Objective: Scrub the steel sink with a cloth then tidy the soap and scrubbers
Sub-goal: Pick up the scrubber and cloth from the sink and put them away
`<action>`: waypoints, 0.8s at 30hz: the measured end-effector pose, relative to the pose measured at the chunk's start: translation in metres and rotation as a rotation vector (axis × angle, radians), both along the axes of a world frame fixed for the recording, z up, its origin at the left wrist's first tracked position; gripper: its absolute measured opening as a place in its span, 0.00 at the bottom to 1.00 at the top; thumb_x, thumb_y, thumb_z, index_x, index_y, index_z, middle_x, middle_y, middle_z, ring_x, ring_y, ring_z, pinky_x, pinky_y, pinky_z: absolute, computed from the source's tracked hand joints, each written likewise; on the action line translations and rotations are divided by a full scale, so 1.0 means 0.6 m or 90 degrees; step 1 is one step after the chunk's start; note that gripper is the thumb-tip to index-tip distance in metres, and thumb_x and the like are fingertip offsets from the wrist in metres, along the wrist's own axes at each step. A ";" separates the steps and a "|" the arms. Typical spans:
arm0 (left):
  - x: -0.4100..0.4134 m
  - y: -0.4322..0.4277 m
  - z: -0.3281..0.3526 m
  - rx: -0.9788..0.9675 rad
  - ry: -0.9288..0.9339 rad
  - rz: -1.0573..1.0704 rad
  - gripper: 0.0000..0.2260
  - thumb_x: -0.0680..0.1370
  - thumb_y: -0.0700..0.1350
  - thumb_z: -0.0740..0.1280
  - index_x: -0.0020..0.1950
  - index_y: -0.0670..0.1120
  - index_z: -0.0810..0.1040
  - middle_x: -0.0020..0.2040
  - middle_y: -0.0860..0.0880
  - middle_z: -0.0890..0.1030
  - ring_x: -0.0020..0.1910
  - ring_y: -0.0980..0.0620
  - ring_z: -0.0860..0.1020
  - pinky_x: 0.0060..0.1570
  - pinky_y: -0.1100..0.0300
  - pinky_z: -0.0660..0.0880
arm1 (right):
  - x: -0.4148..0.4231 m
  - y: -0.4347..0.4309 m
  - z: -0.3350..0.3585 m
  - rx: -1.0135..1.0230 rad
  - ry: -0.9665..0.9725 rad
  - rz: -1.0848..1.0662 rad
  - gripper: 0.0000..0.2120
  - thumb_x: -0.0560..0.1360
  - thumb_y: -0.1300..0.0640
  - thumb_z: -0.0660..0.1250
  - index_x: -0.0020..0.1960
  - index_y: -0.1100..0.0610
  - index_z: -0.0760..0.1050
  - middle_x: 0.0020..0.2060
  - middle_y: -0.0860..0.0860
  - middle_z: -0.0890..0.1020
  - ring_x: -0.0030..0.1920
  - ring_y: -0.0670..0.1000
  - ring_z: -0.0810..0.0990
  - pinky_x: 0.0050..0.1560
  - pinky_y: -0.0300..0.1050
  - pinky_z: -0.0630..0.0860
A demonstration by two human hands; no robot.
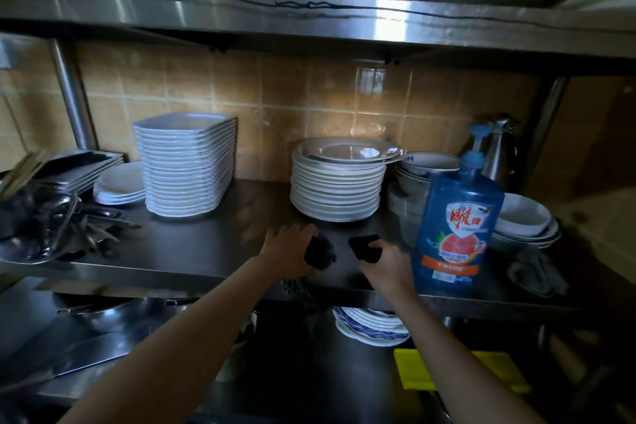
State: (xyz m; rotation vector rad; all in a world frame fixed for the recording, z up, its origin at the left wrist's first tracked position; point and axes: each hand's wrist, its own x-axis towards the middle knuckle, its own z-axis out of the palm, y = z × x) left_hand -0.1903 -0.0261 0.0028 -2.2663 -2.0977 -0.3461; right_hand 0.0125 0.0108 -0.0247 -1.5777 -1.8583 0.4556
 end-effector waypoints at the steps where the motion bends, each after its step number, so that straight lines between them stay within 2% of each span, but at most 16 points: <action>1: 0.003 0.006 -0.002 -0.001 0.002 -0.002 0.28 0.67 0.58 0.71 0.61 0.51 0.65 0.61 0.47 0.72 0.60 0.43 0.71 0.60 0.46 0.65 | 0.001 0.005 -0.002 -0.003 0.002 0.003 0.19 0.68 0.54 0.68 0.58 0.53 0.78 0.55 0.56 0.81 0.58 0.58 0.77 0.56 0.49 0.76; 4: 0.010 0.022 -0.010 -0.007 0.006 0.000 0.29 0.67 0.59 0.71 0.62 0.51 0.65 0.62 0.47 0.71 0.62 0.43 0.70 0.61 0.46 0.64 | 0.003 0.018 -0.008 -0.004 -0.001 0.005 0.19 0.68 0.54 0.69 0.58 0.54 0.77 0.54 0.56 0.81 0.57 0.57 0.78 0.55 0.49 0.76; 13: 0.042 0.059 -0.029 -0.039 0.036 -0.019 0.29 0.68 0.53 0.70 0.66 0.50 0.64 0.65 0.46 0.69 0.64 0.43 0.68 0.63 0.44 0.60 | 0.015 0.044 -0.031 0.005 -0.036 -0.003 0.19 0.70 0.52 0.69 0.60 0.55 0.76 0.58 0.56 0.77 0.60 0.58 0.74 0.57 0.48 0.75; 19: 0.040 0.072 -0.036 -0.096 -0.014 -0.043 0.27 0.71 0.53 0.67 0.68 0.50 0.64 0.69 0.46 0.67 0.68 0.44 0.65 0.64 0.45 0.57 | 0.026 0.047 -0.050 -0.021 -0.063 0.017 0.19 0.74 0.49 0.67 0.62 0.55 0.74 0.60 0.56 0.75 0.61 0.57 0.74 0.59 0.46 0.72; 24: 0.029 0.078 -0.036 -0.097 -0.029 -0.050 0.26 0.72 0.53 0.66 0.68 0.51 0.64 0.68 0.48 0.68 0.68 0.46 0.66 0.65 0.44 0.57 | 0.034 0.040 -0.044 -0.001 -0.066 0.022 0.21 0.72 0.45 0.67 0.62 0.53 0.74 0.59 0.54 0.74 0.62 0.57 0.72 0.60 0.47 0.72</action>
